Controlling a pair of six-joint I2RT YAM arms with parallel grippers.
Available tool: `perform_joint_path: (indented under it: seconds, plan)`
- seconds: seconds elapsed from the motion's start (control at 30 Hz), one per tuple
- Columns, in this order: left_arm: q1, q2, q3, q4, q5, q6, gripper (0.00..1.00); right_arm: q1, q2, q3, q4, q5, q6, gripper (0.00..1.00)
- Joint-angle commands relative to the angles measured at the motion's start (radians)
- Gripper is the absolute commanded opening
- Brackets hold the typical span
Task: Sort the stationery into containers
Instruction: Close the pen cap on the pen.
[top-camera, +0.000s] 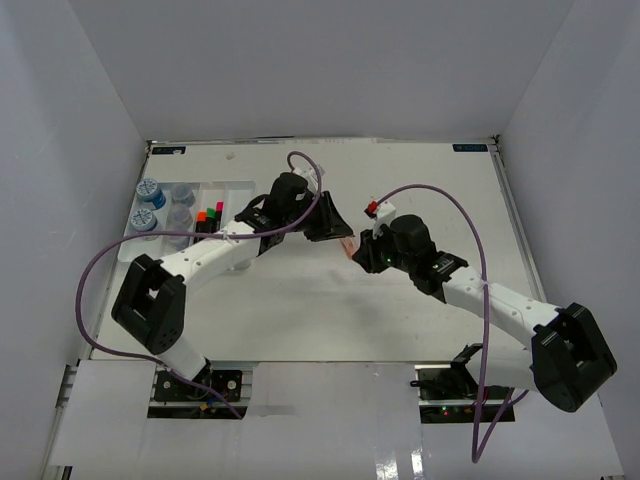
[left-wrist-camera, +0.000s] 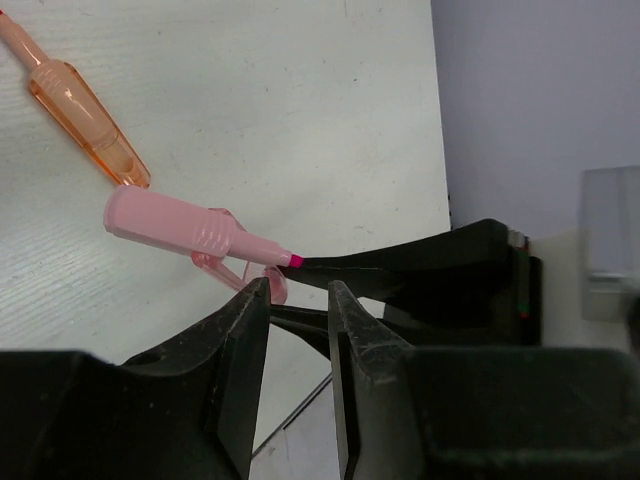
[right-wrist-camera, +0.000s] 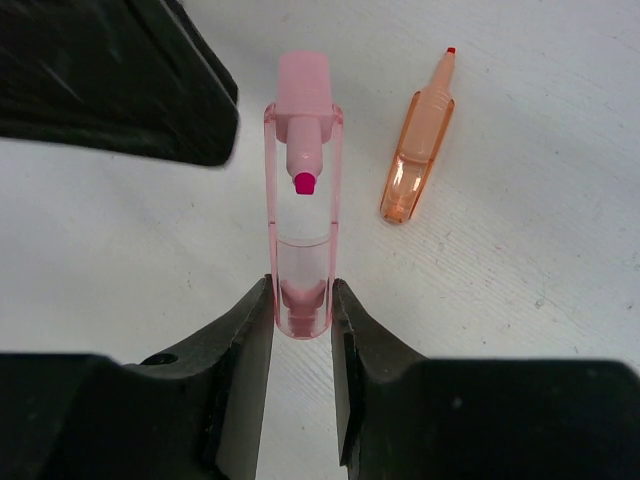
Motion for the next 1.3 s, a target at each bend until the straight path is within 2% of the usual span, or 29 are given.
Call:
perform_joint_path:
  seconds: [0.0, 0.1, 0.2, 0.23, 0.33, 0.37, 0.5, 0.77, 1.1, 1.27]
  plan:
    - [-0.005, -0.124, 0.085, -0.07, -0.086, 0.018, 0.4, 0.005, -0.028, -0.02, 0.066, 0.012, -0.009, 0.26]
    - [0.007, -0.15, 0.096, -0.125, -0.118, -0.001, 0.43, 0.005, -0.031, -0.026, 0.07, 0.009, -0.01, 0.26]
    - [0.033, -0.194, 0.006, -0.104, -0.112, -0.073, 0.48, 0.005, -0.051, -0.039, 0.095, 0.005, -0.007, 0.26]
    - [0.048, -0.205, -0.049, -0.076, -0.102, -0.118, 0.57, 0.005, -0.062, -0.04, 0.107, 0.002, -0.007, 0.26]
    - [0.081, -0.247, -0.132, 0.012, -0.062, -0.194, 0.73, 0.005, -0.078, -0.048, 0.13, -0.003, -0.015, 0.26]
    - [0.087, -0.254, -0.155, 0.033, -0.037, -0.218, 0.83, 0.005, -0.088, -0.049, 0.136, -0.004, -0.018, 0.26]
    - [0.113, -0.262, -0.217, 0.096, 0.003, -0.33, 0.98, 0.005, -0.109, -0.059, 0.167, -0.014, -0.035, 0.26]
    - [0.116, -0.21, -0.185, 0.204, 0.041, -0.427, 0.97, 0.005, -0.138, -0.066, 0.251, -0.06, -0.05, 0.26]
    - [0.122, -0.126, -0.106, 0.212, 0.014, -0.444, 0.8, 0.005, -0.125, -0.049, 0.293, -0.101, -0.059, 0.26]
    - [0.128, -0.113, -0.065, 0.174, -0.022, -0.409, 0.66, 0.005, -0.123, -0.04, 0.284, -0.093, -0.071, 0.26]
